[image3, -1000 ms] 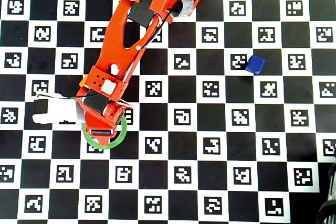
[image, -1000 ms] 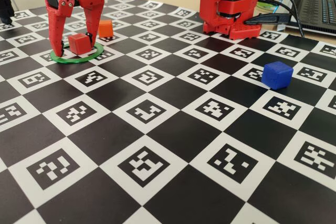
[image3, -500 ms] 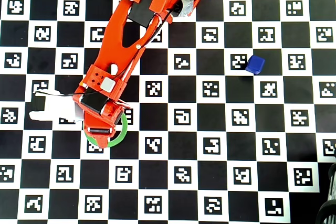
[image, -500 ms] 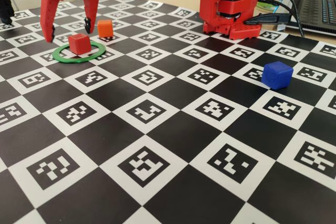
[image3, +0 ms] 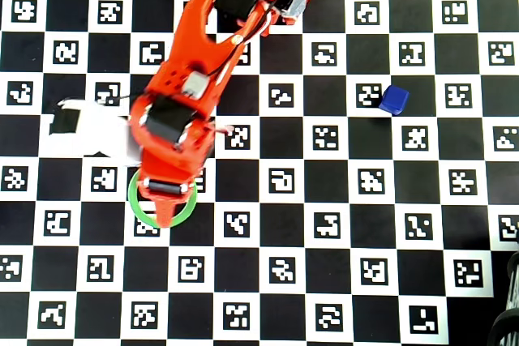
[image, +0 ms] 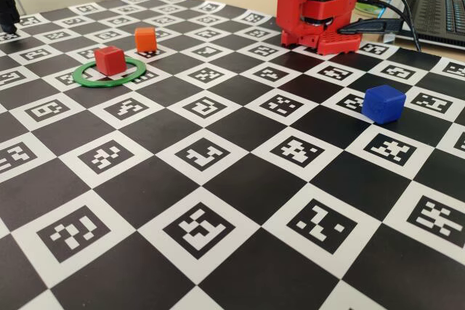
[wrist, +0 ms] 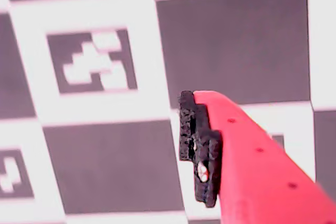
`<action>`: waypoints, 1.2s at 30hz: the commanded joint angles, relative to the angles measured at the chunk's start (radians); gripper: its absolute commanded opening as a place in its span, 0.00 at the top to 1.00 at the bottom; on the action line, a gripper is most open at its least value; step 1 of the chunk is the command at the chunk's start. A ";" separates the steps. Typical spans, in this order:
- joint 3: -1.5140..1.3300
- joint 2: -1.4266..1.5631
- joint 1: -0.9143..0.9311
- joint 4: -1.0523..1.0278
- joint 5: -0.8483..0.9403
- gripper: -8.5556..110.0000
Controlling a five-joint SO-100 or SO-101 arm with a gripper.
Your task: Grab the red cube then put it in the green circle then put the blue cube on top and finally the orange cube on top
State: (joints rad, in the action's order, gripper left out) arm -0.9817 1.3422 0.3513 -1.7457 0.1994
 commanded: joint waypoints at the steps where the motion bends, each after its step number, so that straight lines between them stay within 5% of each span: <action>1: -0.086 0.192 -0.127 -0.095 -0.095 0.59; 15: -0.400 0.462 -0.787 -0.092 -0.627 0.59; 22: -0.561 0.508 -1.058 0.037 -0.712 0.59; 36: -0.747 0.571 -1.218 0.258 -1.035 0.55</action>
State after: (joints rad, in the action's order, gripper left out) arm -1.7257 1.8362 -0.8514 -1.5309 -0.7992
